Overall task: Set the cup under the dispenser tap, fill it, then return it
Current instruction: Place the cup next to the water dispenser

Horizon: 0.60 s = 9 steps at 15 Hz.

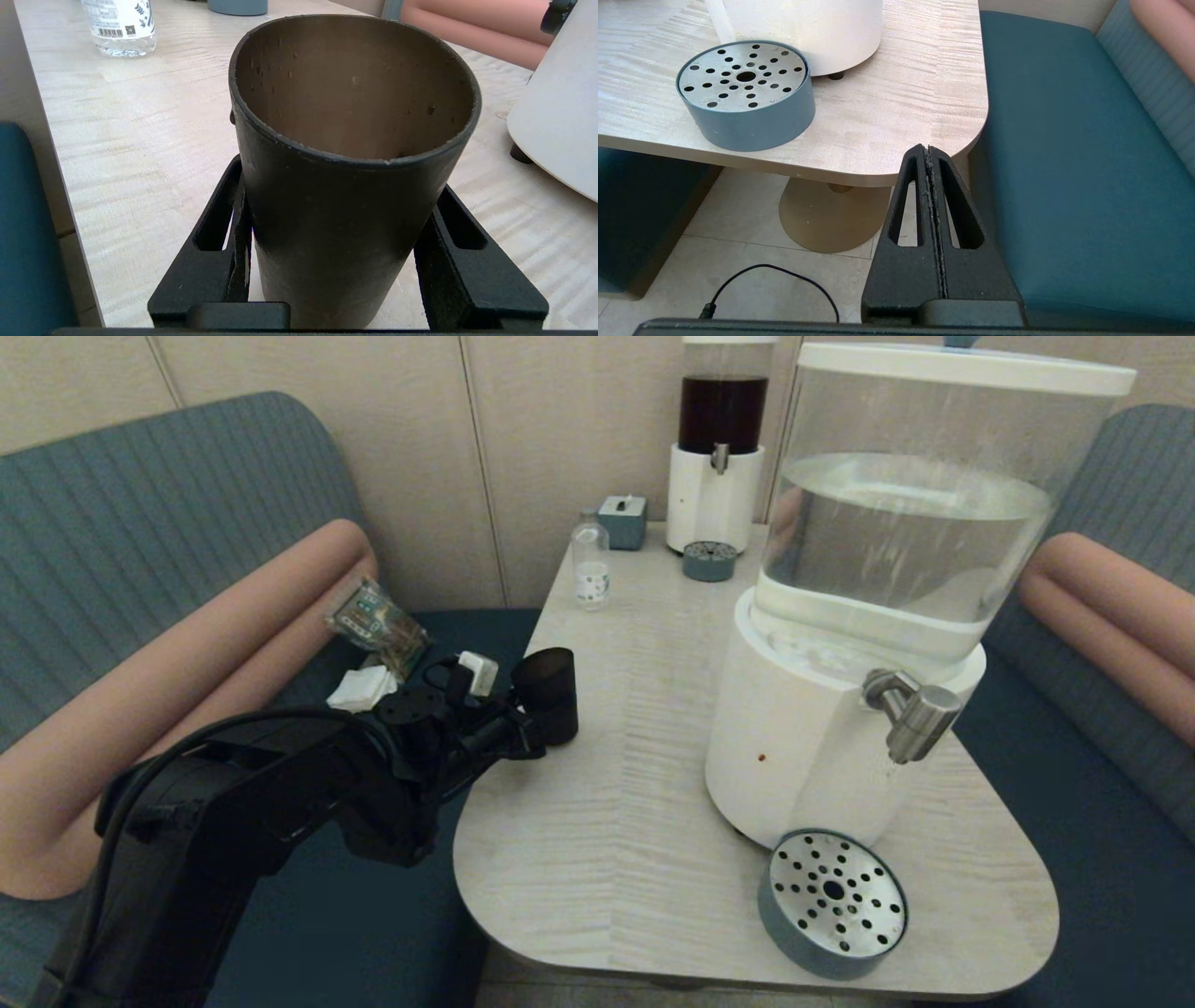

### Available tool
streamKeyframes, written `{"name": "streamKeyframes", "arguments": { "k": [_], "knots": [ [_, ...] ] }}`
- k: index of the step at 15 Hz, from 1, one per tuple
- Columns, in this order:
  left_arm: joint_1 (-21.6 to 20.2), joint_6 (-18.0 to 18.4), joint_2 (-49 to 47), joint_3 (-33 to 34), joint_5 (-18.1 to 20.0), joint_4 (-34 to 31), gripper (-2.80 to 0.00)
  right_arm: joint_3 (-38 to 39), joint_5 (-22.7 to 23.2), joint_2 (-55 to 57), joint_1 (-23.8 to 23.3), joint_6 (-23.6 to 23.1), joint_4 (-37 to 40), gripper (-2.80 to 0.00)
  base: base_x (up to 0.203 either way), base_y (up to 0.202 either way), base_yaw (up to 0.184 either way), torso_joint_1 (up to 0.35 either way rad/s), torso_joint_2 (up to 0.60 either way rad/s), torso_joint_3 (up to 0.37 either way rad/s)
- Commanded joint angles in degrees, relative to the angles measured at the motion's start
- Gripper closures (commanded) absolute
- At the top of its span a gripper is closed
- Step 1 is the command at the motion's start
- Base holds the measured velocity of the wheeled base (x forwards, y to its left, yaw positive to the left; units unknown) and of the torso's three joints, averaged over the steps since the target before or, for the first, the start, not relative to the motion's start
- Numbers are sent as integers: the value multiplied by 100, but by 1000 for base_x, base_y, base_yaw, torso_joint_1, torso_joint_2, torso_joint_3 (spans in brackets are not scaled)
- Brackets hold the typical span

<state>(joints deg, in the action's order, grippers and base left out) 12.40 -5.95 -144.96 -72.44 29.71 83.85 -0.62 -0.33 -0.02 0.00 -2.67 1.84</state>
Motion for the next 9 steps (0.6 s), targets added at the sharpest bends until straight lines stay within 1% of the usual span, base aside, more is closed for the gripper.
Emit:
{"name": "streamKeyframes", "arguments": {
  "k": [1,9],
  "knots": [
    [-1,-3,-4,1,20,46,-280,1,-2,2,0,0,0,0,0,0,0,0,0,0],
    [35,-12,133,81,26,70,-280,1,-2,2,0,-5,0,0,0,0,0,0,0,0]
  ]
}}
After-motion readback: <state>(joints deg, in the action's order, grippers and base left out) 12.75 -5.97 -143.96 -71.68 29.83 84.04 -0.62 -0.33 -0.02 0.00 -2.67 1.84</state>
